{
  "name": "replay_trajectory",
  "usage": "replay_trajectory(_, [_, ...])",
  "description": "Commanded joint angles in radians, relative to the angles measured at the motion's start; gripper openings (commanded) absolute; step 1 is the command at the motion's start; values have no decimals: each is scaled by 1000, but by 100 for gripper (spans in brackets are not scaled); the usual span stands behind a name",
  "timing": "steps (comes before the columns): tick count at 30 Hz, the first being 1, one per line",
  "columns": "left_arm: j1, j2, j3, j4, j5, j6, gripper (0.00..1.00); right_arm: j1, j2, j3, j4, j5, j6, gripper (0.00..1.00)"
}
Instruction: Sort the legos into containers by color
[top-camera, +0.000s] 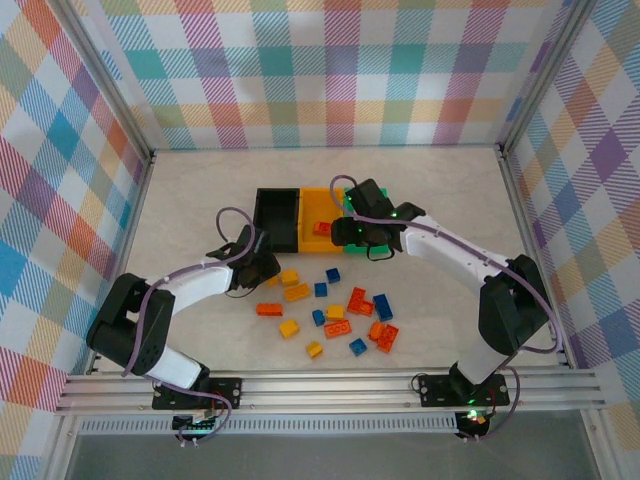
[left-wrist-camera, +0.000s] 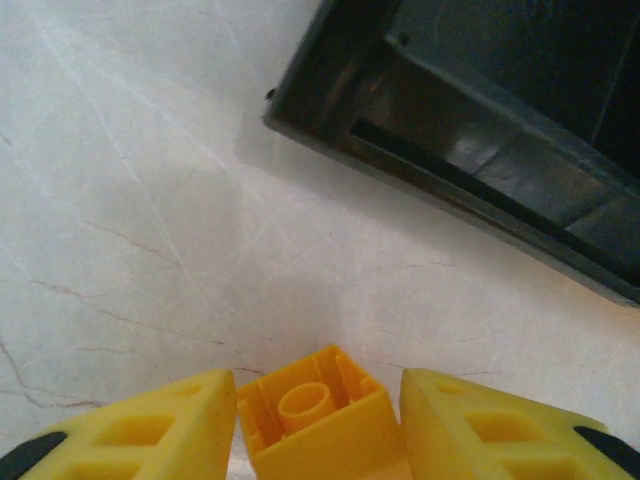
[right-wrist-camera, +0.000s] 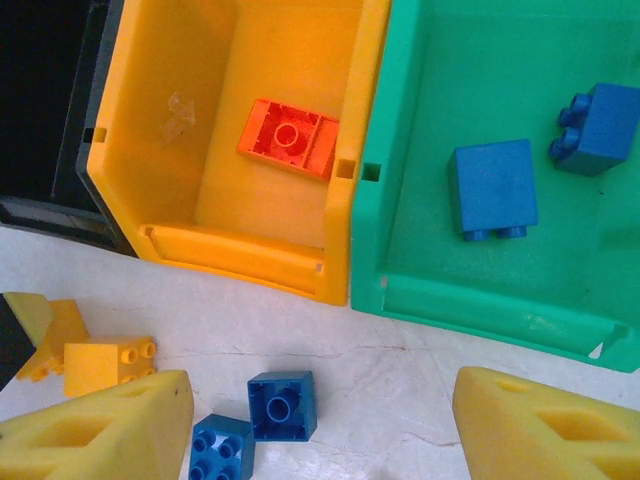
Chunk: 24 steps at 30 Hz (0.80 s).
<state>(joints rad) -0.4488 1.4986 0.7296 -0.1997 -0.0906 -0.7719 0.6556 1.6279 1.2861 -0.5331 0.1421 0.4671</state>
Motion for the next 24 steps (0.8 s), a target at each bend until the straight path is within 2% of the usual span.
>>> replay_trajectory(1, [7,-11,-34,1,-8,-2,42,-6,-24,-15,22,1,22,70])
replay_trajectory(6, [7,-50,-59,-25,16,11,41,-11,-27,-24,25,6,28,70])
replay_trajectory(10, [6,-83,-77,-52,28,19,60,-12,-27,-30,33,1,31,70])
replay_trajectory(12, [5,-81,-79,-54,28,23,61,-15,-25,-31,33,4,34,70])
replay_trajectory(18, [4,-64,-94,-36,40,20,39,-20,-27,-37,29,2,38,70])
replay_trajectory(24, [4,-163,-53,-158,22,46,28,-35,-50,-57,40,-2,43,70])
